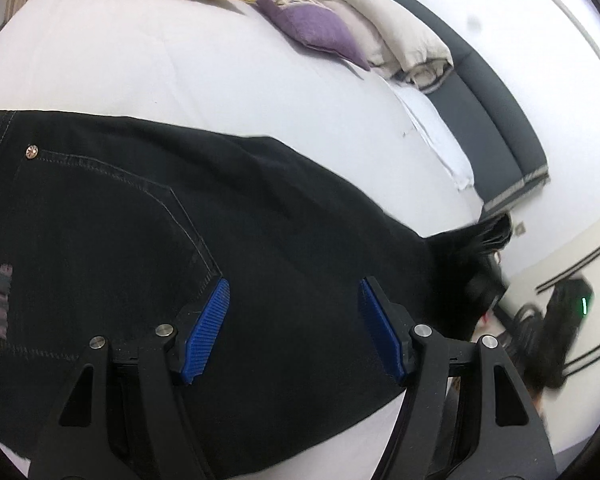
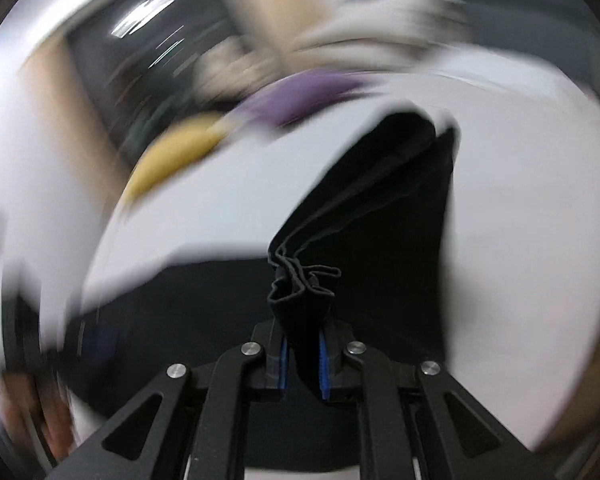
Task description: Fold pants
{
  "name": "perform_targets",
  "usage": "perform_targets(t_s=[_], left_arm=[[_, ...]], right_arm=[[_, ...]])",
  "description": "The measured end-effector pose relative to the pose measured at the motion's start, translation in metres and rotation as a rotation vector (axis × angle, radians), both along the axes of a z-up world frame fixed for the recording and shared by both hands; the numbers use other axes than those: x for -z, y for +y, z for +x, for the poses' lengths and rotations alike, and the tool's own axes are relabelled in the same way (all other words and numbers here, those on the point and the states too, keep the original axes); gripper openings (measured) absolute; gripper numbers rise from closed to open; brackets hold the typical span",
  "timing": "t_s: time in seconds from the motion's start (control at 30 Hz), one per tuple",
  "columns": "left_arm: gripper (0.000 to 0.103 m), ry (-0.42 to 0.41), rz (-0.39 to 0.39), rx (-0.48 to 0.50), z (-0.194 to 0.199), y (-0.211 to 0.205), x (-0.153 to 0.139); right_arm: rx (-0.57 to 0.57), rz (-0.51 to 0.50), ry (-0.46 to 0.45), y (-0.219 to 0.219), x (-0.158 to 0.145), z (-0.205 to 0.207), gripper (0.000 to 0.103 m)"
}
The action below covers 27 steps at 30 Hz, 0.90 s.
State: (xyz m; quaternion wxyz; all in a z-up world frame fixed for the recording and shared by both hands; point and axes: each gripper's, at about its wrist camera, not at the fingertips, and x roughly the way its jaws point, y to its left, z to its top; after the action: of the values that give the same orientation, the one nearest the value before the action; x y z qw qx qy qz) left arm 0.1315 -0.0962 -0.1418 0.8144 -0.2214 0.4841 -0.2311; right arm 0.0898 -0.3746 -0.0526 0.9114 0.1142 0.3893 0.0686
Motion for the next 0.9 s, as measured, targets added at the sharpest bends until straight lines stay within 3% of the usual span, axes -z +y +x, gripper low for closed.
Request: perform_targets(t_s=[0.07, 0.17, 0.27, 0.4, 0.6, 0.77, 0.83, 0.87, 0.9], left_arm=[[0.066, 0.032, -0.049, -0.007, 0.009, 0.006, 0.003], [0.066, 0.092, -0.103, 0.009, 0.018, 0.007, 0.010], [0.074, 0.139, -0.139, 0.033, 0.027, -0.001, 0.017], [0.074, 0.240, -0.193, 0.100, 0.045, -0.031, 0.023], [0.075, 0.247, -0.145, 0.178, 0.070, -0.066, 0.019], [0.073, 0.270, -0.171, 0.214, 0.077, -0.073, 0.026], [0.052, 0.269, -0.191, 0.217, 0.077, -0.070, 0.028], [0.034, 0.271, -0.194, 0.218, 0.082, -0.074, 0.026], [0.029, 0.266, -0.192, 0.222, 0.079, -0.073, 0.024]], right_arm=[[-0.122, -0.050, 0.025, 0.049, 0.013, 0.002, 0.013], [-0.169, -0.080, 0.058, 0.083, 0.032, 0.001, 0.013], [-0.169, -0.104, 0.043, 0.087, 0.031, -0.005, 0.012], [-0.148, -0.122, 0.007, 0.084, 0.021, -0.014, 0.012], [-0.174, -0.178, -0.022, 0.096, 0.011, -0.011, 0.013], [-0.186, -0.204, -0.047, 0.108, 0.003, -0.010, 0.013], [-0.194, -0.205, -0.048, 0.115, 0.001, -0.011, 0.013], [-0.201, -0.210, -0.048, 0.118, 0.000, -0.010, 0.013], [-0.209, -0.214, -0.047, 0.123, 0.000, -0.010, 0.013]])
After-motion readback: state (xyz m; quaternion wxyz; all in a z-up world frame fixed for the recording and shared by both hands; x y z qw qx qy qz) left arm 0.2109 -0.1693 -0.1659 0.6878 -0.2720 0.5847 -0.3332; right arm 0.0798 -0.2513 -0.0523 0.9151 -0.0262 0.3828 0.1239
